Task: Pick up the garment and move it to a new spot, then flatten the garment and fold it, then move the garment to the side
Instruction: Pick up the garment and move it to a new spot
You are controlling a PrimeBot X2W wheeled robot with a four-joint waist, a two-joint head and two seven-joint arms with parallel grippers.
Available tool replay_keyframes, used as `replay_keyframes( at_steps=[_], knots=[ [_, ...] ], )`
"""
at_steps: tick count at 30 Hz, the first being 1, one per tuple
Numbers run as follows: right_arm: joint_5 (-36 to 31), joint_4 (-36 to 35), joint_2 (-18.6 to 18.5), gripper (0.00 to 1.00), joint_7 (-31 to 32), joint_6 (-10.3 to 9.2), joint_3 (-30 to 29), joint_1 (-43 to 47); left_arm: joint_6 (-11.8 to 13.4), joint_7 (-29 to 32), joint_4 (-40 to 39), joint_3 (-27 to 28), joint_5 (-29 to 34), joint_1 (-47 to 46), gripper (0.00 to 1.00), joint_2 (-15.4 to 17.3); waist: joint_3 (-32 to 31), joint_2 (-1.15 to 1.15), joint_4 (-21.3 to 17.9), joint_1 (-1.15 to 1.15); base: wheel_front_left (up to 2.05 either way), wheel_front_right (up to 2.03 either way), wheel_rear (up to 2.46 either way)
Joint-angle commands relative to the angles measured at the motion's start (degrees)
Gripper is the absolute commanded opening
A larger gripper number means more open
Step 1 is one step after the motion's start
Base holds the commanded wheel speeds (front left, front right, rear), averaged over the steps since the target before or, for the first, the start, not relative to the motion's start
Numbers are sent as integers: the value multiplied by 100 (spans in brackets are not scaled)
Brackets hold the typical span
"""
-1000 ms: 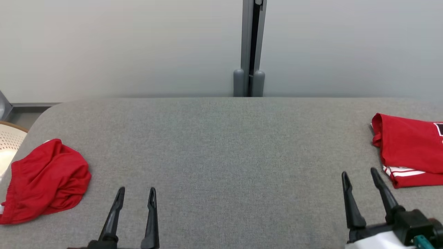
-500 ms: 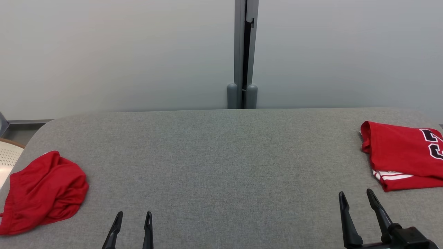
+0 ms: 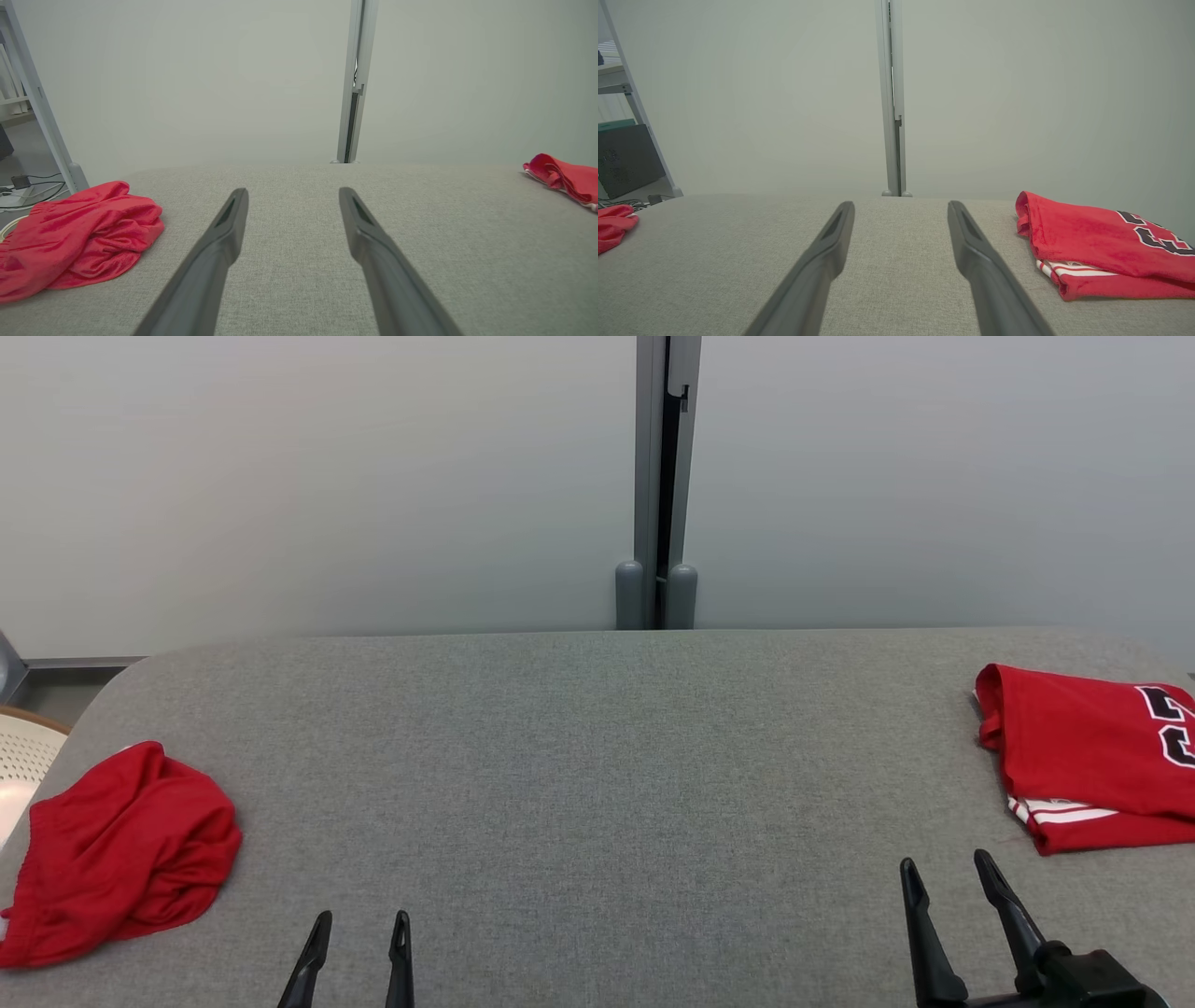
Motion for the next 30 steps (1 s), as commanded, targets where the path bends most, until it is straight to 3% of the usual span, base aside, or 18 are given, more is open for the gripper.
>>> replay_keyframes(
  at_steps=[1,13,30],
  knots=[
    [-4,8,-3,100,-5,-3,12,33,20,0,2,8,-45,-44,100,18,3,0,-1,0,0,0,0],
    [38,37,-3,100,-5,-3,90,114,3,-1,83,-26,4,-109,100,20,9,0,262,0,0,0,0],
    [254,6,-2,100,-5,-3,429,202,-85,0,-92,283,184,100,100,19,-18,0,2095,0,0,0,0]
  ],
)
